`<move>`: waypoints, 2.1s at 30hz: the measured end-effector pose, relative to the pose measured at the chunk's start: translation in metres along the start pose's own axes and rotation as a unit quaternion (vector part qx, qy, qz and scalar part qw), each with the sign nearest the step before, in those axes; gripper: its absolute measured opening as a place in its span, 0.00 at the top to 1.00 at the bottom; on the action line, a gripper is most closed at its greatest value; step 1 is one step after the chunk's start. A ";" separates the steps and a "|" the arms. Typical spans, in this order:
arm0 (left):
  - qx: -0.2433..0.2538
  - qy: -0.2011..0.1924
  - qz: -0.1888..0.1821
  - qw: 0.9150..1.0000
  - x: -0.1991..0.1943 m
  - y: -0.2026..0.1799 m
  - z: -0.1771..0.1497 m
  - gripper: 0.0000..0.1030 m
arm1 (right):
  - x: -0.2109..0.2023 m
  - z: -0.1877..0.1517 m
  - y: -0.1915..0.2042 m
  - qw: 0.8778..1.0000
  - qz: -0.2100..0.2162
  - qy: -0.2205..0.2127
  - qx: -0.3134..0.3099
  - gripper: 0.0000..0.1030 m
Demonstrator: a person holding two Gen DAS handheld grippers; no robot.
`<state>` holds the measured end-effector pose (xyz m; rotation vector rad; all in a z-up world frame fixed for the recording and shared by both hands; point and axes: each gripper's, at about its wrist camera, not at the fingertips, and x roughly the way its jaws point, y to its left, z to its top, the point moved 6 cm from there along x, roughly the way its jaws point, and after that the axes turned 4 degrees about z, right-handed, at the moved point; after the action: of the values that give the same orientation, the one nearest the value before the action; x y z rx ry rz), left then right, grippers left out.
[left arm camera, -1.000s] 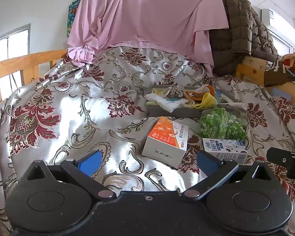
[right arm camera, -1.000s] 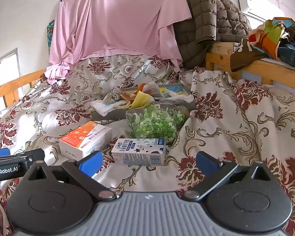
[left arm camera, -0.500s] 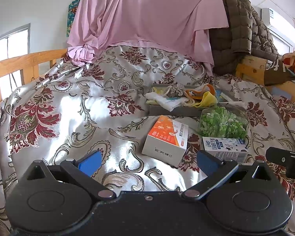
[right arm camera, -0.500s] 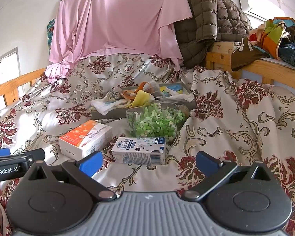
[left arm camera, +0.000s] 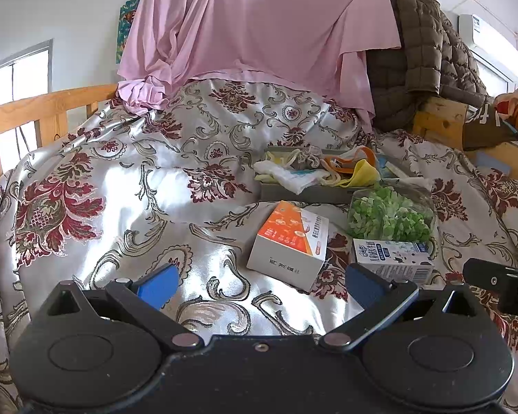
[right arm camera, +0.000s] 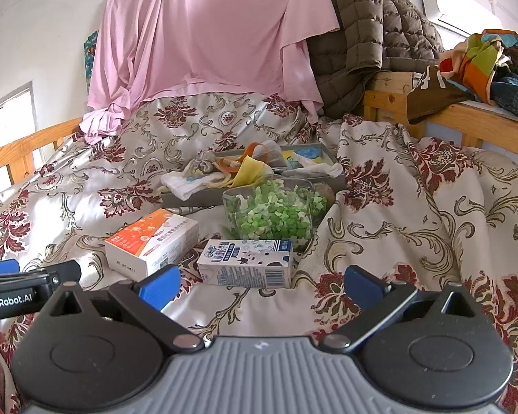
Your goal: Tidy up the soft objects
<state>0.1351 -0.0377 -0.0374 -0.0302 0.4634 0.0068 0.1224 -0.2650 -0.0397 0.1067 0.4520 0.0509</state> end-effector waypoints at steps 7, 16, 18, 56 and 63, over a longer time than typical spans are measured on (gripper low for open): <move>-0.001 0.000 0.001 1.000 0.000 0.000 0.000 0.01 | 0.000 0.000 0.000 1.000 0.000 0.000 0.000 0.00; -0.001 0.001 0.000 1.000 0.000 0.001 0.000 0.01 | 0.000 -0.001 0.001 1.000 0.000 0.000 0.000 0.00; -0.001 0.001 0.000 1.000 0.000 0.000 -0.001 0.01 | 0.000 -0.001 0.001 1.000 0.000 0.001 0.000 0.00; 0.018 -0.004 0.033 0.999 -0.007 -0.002 -0.001 0.01 | 0.000 -0.003 0.003 1.000 0.001 0.003 -0.001 0.00; 0.022 -0.005 0.033 0.999 -0.008 -0.004 -0.001 0.01 | 0.001 -0.007 0.005 1.000 0.002 0.006 -0.002 0.00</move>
<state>0.1279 -0.0412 -0.0351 0.0280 0.4552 0.0616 0.1197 -0.2593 -0.0462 0.1026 0.4636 0.0557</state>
